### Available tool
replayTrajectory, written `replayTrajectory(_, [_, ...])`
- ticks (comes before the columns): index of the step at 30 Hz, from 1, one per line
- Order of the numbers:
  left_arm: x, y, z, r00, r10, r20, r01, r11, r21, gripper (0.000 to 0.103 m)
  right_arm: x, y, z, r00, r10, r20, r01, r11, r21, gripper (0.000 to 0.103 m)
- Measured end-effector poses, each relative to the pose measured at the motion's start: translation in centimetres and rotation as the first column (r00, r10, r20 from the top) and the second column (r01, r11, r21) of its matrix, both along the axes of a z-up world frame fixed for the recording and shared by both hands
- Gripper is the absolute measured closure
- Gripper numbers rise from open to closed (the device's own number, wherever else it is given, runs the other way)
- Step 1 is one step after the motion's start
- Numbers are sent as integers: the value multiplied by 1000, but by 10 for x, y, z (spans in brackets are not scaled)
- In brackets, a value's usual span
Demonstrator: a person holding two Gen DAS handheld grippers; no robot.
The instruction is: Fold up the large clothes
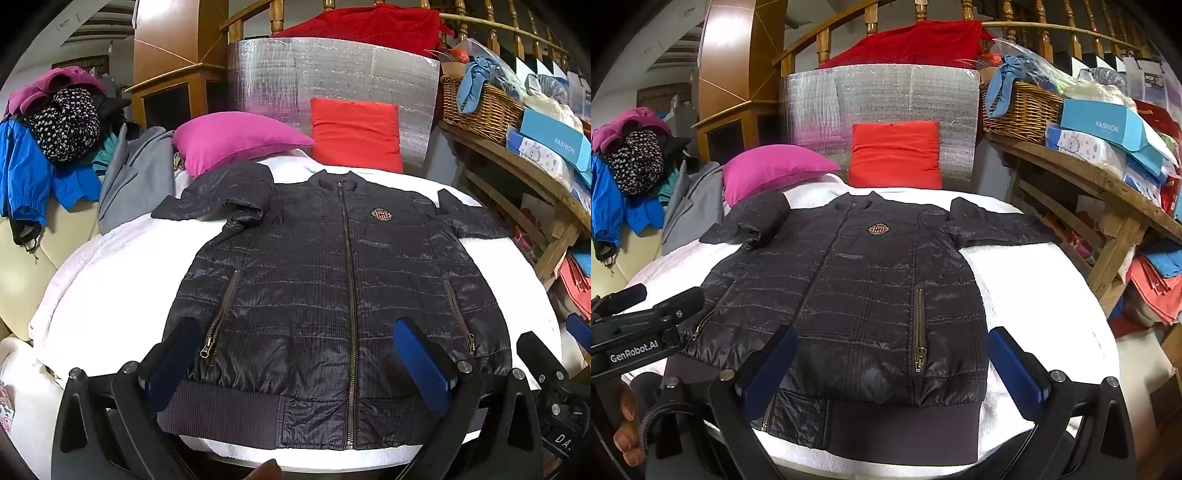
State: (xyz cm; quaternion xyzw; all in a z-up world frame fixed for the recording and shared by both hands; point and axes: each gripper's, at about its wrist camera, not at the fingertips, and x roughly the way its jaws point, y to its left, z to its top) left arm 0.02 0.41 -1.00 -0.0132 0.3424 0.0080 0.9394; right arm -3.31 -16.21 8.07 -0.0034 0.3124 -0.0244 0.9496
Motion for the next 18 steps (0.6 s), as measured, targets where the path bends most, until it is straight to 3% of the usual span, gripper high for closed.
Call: replayTrajectory(18, [0, 1, -1, 1000, -2, -4, 2, 1000, -9, 0, 1, 1, 0, 1000, -1, 1, 1, 1000, -3, 0])
